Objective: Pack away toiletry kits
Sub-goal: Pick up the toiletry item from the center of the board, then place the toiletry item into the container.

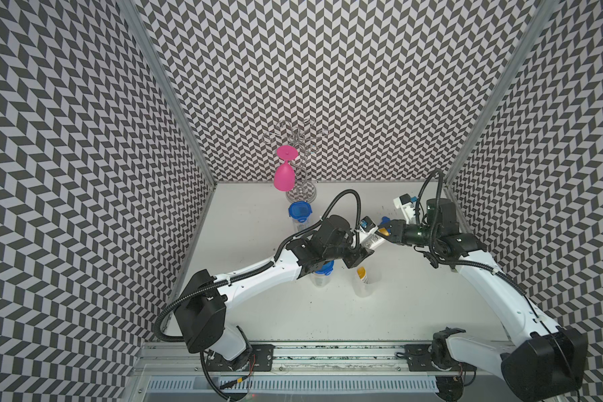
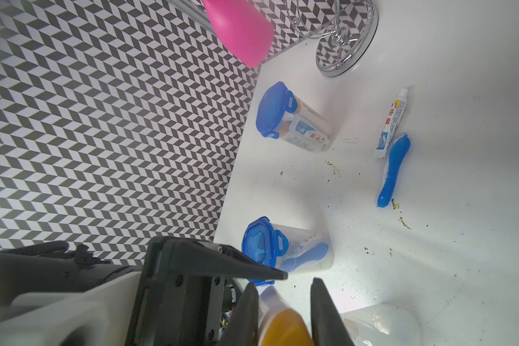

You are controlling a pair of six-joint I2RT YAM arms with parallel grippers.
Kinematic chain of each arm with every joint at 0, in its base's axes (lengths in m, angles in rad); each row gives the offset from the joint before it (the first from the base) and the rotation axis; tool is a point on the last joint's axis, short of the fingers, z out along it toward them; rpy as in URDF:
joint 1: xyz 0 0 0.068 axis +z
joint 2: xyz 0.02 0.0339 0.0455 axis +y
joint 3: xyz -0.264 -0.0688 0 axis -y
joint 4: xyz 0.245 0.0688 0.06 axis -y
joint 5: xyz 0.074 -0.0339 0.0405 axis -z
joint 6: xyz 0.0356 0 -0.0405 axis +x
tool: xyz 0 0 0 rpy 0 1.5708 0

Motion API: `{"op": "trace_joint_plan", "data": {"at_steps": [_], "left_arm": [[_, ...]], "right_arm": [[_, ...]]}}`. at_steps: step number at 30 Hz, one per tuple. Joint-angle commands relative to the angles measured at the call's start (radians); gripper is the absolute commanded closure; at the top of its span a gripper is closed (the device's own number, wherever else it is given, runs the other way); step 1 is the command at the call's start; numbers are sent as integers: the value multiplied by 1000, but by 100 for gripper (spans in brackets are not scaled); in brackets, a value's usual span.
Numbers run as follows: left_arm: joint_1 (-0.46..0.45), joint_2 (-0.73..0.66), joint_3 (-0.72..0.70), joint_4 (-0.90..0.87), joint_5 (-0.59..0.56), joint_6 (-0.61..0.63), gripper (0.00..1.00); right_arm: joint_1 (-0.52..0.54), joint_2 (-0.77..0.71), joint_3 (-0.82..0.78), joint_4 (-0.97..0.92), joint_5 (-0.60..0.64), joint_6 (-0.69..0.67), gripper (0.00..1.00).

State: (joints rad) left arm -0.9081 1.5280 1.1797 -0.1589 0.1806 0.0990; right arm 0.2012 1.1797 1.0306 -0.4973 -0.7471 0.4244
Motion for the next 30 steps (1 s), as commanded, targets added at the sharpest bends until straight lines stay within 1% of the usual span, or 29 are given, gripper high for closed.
{"op": "trace_joint_plan", "data": {"at_steps": [1, 3, 6, 10, 14, 19, 23, 26, 28, 30], "left_arm": [[47, -64, 31, -69, 37, -70, 20], [98, -107, 10, -94, 88, -112, 16], [172, -159, -4, -145, 115, -157, 15], [251, -196, 0, -169, 126, -203, 15], [267, -179, 42, -178, 128, -207, 16], [267, -113, 101, -186, 134, -202, 16], [265, 3, 225, -272, 125, -205, 18], [261, 109, 340, -365, 37, -274, 18], [259, 170, 391, -402, 30, -320, 18], [253, 210, 413, -400, 20, -363, 18]], "right_arm": [[27, -49, 102, -119, 145, -128, 100], [87, -56, 152, -173, 267, -169, 100], [203, -69, 177, -217, 432, -187, 100], [297, -63, 160, -252, 529, -188, 100], [370, -33, 172, -314, 633, -194, 100], [418, -23, 163, -322, 690, -190, 100], [459, -8, 152, -334, 744, -192, 100], [485, 4, 152, -339, 784, -199, 100], [499, 17, 155, -354, 800, -199, 100], [510, 32, 162, -373, 805, -196, 100]]}}
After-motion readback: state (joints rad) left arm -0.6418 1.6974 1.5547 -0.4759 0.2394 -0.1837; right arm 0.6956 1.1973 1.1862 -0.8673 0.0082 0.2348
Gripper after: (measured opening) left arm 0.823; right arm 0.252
